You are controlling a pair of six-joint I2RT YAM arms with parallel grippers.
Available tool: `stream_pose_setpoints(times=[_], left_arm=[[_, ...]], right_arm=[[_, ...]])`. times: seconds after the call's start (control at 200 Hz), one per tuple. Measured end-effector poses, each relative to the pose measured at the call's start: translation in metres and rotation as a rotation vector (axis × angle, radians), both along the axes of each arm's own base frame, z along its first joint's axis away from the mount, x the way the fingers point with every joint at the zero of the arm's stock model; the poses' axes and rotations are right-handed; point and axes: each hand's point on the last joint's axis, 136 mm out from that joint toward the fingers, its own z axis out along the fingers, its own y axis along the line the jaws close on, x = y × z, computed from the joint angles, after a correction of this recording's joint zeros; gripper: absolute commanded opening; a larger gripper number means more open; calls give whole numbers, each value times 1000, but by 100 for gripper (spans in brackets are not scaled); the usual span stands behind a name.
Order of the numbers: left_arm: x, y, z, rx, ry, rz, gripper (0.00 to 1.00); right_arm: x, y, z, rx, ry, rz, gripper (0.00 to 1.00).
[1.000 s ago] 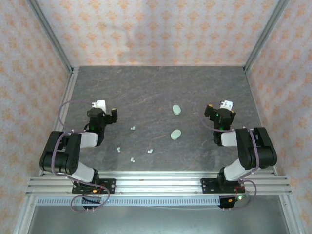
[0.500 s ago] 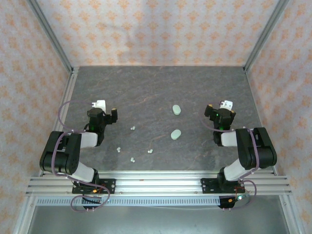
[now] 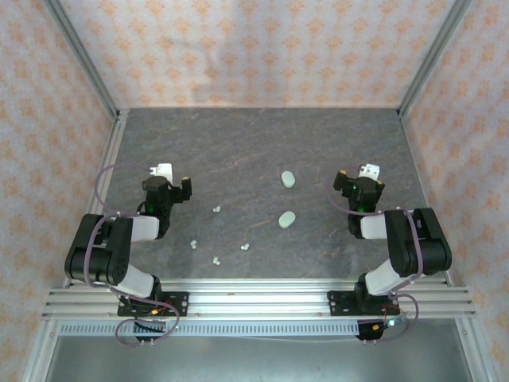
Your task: Insert the wireless bluetooth earbuds into the charging case
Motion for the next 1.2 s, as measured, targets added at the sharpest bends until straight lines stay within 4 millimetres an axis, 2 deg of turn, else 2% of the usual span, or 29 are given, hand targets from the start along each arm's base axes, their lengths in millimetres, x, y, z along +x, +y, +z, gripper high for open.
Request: stream_pose_setpoints(times=[0.6,0.67,0.716,0.791,0.896,0.971,1.031,1.106,1.161,1.201], left_arm=[[4,-1,1,-1,29,-4,100],[14,-2,10,-4,62,-10,100],[24,-5,24,-9,67,-21,100],[36,-6,53,-16,53,-27,100],[39,-10,86,-47,52,-34,100],[37,-15,99,-83,71,-48,89],[34,-21,100,-128,101,-57,83],[26,-35,91,-161,159,-82,82],[16,-57,80,-165,216,-125,82],[7,-85,73,-151,257,-187,83]], right_arm=[[0,0,0,0,0,0,99],[0,1,0,2,-2,7,100],[-1,2,3,2,-8,14,99],[-4,5,12,5,-25,30,100],[-10,6,33,27,-30,30,99],[-9,5,52,73,-10,5,98],[-5,4,72,126,13,-26,95],[-2,5,93,194,41,-56,92],[-5,8,99,244,82,-68,91],[-10,11,96,283,126,-72,90]])
